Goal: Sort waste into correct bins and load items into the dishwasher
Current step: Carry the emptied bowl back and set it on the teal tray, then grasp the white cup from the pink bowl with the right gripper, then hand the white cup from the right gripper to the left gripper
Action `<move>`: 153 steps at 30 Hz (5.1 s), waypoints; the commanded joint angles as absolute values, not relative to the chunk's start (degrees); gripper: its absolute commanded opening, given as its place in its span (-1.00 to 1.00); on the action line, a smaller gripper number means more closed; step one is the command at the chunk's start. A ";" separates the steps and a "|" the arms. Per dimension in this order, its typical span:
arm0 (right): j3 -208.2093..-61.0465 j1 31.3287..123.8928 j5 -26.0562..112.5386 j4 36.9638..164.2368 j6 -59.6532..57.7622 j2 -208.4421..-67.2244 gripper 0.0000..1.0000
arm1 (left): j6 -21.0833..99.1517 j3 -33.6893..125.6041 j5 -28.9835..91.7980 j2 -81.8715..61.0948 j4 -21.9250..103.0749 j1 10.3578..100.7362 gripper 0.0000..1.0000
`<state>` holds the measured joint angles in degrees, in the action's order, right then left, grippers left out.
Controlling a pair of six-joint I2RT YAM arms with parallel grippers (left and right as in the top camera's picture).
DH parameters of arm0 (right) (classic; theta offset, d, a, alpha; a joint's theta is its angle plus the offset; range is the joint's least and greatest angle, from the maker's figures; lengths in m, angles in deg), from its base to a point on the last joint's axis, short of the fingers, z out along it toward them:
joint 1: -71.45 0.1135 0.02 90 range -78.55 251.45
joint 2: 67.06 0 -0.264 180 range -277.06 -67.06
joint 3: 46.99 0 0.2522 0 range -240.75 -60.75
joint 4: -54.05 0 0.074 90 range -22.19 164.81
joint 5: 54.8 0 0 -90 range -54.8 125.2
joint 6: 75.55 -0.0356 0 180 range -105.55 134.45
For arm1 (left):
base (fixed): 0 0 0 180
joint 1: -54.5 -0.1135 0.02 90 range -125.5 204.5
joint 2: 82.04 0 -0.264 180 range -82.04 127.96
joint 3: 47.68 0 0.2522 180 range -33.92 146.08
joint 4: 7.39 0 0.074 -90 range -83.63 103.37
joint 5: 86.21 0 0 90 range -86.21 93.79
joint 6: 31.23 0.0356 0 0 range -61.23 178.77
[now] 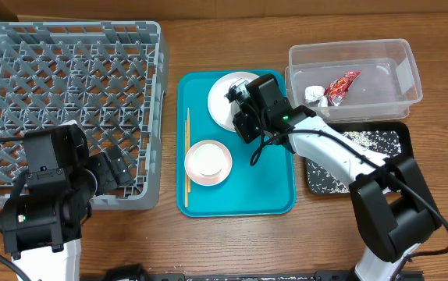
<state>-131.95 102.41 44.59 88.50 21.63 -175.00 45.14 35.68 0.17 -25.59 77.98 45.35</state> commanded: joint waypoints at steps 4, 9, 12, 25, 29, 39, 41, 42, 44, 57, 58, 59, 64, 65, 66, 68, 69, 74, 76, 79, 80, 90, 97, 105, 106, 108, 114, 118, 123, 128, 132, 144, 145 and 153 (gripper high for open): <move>-141.85 102.84 47.73 103.17 21.74 -172.95 0.29 | 43.94 36.62 0.81 -25.46 77.90 44.91 1.00; -155.32 102.82 54.14 121.73 21.22 -172.16 0.51 | 43.94 36.62 0.81 -25.46 77.87 44.94 0.99; -158.00 103.04 59.25 125.51 18.22 -172.16 0.51 | 43.94 36.62 0.81 -25.46 77.81 44.91 0.99; -145.33 108.64 56.67 120.96 6.44 -172.73 0.11 | 43.94 36.62 0.83 -25.44 77.68 44.91 1.00; -140.98 110.06 55.16 116.54 3.73 -172.75 0.01 | 43.94 36.62 0.83 -25.44 77.76 44.94 1.00; -137.24 110.71 54.29 112.65 0.89 -173.41 -0.47 | 43.92 36.62 0.83 -25.44 77.96 44.94 1.00; -137.24 110.71 54.31 112.65 0.82 -173.49 -0.53 | 43.92 36.62 0.85 -25.44 77.96 44.94 1.00; -137.24 110.71 54.33 112.89 0.63 -173.49 -0.53 | 43.92 36.62 0.85 -25.44 77.98 44.94 1.00; -137.24 110.71 54.31 113.35 0.63 -173.49 -0.54 | 43.92 36.62 0.85 -25.44 78.16 44.94 1.00; -137.20 110.71 54.31 114.16 -0.62 -173.54 -0.90 | 43.92 36.62 0.85 -25.44 78.09 44.94 1.00; -137.20 110.71 54.31 114.16 -0.64 -173.54 -0.92 | 43.92 36.62 0.85 -25.44 78.09 44.94 1.00; -137.20 110.71 54.31 114.14 -0.64 -173.54 -0.92 | 43.92 36.62 0.85 -25.44 78.11 44.94 1.00; -138.79 110.12 54.29 114.29 -0.55 -172.95 -0.92 | 43.92 36.62 0.87 -25.44 78.09 44.94 0.99; -139.73 109.62 54.29 114.71 -0.55 -172.47 -0.92 | 43.92 36.62 0.87 -25.44 78.07 44.94 1.00; -140.78 109.05 54.29 115.15 -0.55 -171.90 -0.92 | 43.92 36.62 0.89 -25.44 78.09 44.94 1.00; -143.43 107.37 54.29 116.37 -0.36 -170.02 -0.92 | 43.94 36.62 1.09 -25.44 78.11 44.94 0.99; -144.89 106.23 54.29 117.11 -0.31 -168.82 -0.92 | 43.94 36.62 1.73 -25.44 78.09 44.94 1.00; -148.80 98.82 57.11 118.91 -0.38 -161.91 -0.92 | 44.01 36.62 9.92 -25.24 76.47 44.94 0.99; -148.80 95.19 60.67 119.15 -0.38 -159.90 -0.92 | 44.90 36.60 14.95 -24.67 74.94 44.96 1.00; -148.80 89.80 69.50 120.98 0.15 -159.22 -0.92 | 46.39 36.58 23.21 -22.66 71.84 46.03 1.00; -148.69 88.22 74.00 121.90 1.74 -159.48 -0.92 | 46.50 36.58 25.33 -21.81 70.79 46.64 1.00; -146.57 84.99 92.65 124.19 7.43 -159.70 -0.92 | 53.23 36.58 55.45 -10.77 50.16 57.79 1.00; -146.57 84.97 99.07 122.58 7.43 -159.70 -0.92 | 53.19 36.58 63.69 -6.77 39.36 62.55 1.00; -146.57 84.97 106.62 119.91 7.40 -159.70 -0.92 | 53.23 36.58 66.44 -6.40 36.08 65.74 0.83; -146.57 84.97 107.38 119.50 7.38 -159.70 -0.92 | 53.23 36.58 66.47 -6.40 36.08 65.83 0.77; -146.57 84.97 107.58 119.08 7.14 -159.70 -0.92 | 53.21 36.58 66.95 -6.40 36.11 65.83 0.65; -146.57 84.92 108.84 117.66 6.97 -159.70 -0.92 | 53.21 36.58 67.93 -6.40 36.06 65.83 0.65; -146.57 84.92 111.40 115.74 5.13 -159.70 -0.92 | 52.57 36.58 68.21 -6.40 34.49 65.83 0.95; -146.57 84.92 111.40 113.48 2.90 -159.72 -0.92 | 51.77 36.58 69.88 -6.40 31.76 65.83 0.95; -146.57 84.92 111.40 113.03 2.33 -159.72 -0.92 | 51.57 36.58 69.92 -6.40 31.54 65.83 0.93; -146.57 84.92 111.45 109.68 -1.69 -159.72 -0.92 | 51.44 36.58 69.90 -6.40 31.56 65.83 0.96; -146.57 84.99 111.36 107.71 -3.39 -159.72 -0.92 | 49.76 36.58 69.88 -6.40 28.54 65.83 0.92; -146.57 84.99 111.36 107.71 -3.39 -159.72 -0.92 | 49.43 36.58 69.90 -6.40 27.97 65.83 0.91; -146.57 84.99 111.36 107.74 -3.39 -159.72 -0.92 | 49.30 36.58 69.94 -6.40 27.06 65.83 0.56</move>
<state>-146.55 84.66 109.83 107.98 -3.33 -159.66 49.67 35.79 69.37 -6.62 27.34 65.42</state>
